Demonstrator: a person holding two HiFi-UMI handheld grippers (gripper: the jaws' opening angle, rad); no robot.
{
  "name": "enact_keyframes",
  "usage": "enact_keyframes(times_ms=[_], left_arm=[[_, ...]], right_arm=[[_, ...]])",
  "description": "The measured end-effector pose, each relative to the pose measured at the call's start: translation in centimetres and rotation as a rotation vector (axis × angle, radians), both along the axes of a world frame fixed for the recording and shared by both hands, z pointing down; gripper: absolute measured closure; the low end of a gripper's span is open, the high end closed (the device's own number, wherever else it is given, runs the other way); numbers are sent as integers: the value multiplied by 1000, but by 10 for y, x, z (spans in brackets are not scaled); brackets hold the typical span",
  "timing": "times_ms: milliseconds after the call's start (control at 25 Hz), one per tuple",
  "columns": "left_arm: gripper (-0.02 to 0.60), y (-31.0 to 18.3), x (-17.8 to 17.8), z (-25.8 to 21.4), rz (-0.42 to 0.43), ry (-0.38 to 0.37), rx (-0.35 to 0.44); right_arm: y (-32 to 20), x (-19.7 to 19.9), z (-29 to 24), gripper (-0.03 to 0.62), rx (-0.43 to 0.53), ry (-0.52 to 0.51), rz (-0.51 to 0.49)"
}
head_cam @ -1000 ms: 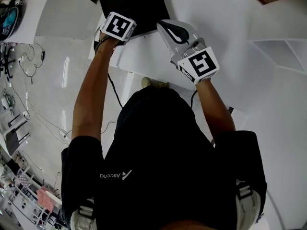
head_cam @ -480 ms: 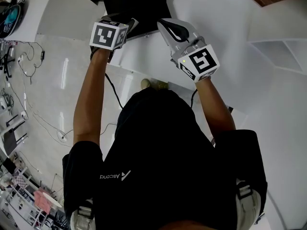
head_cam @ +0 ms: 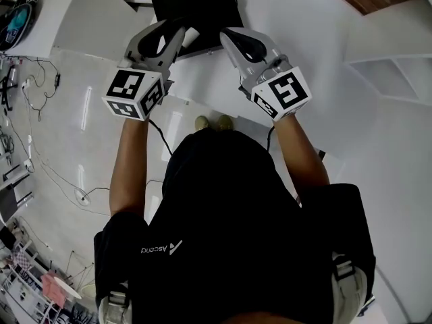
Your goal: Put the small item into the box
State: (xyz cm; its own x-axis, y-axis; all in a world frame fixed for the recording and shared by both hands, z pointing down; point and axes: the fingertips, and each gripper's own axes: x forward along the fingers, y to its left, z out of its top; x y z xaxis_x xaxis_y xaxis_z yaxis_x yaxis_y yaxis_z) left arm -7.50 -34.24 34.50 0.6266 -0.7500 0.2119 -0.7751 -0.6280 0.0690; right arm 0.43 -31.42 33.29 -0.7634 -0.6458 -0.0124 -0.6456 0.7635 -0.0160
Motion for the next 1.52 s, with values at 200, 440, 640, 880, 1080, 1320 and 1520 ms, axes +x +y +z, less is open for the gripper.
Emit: enact_keyframes(times_ms=[200,440,640,880,1080,1320,1520], left_arm=[[532,38,0,-38,31,81,136],[581,68,1,-57,33,134,218],[583,84,2,-59,29,175,246],[583,98,8,-56,66,184,245],[583,102,7,-60,66,188,246],[583,104,4,-58,58,169,253],[583,107,3,-58,59,161,258]], right_arm=[[22,-16,-21,592,41,-12,-16],[46,-28,-40,593,109,-16,-24],[60,-33,-41,594,138,-13,-21],[71,-38,-45,594,141,-21,-21],[75,-39,-48,594,140,-23,-21],[76,-41,-45,594,155,-24,-30],[78,-43,-45,594,157,-30,-38]])
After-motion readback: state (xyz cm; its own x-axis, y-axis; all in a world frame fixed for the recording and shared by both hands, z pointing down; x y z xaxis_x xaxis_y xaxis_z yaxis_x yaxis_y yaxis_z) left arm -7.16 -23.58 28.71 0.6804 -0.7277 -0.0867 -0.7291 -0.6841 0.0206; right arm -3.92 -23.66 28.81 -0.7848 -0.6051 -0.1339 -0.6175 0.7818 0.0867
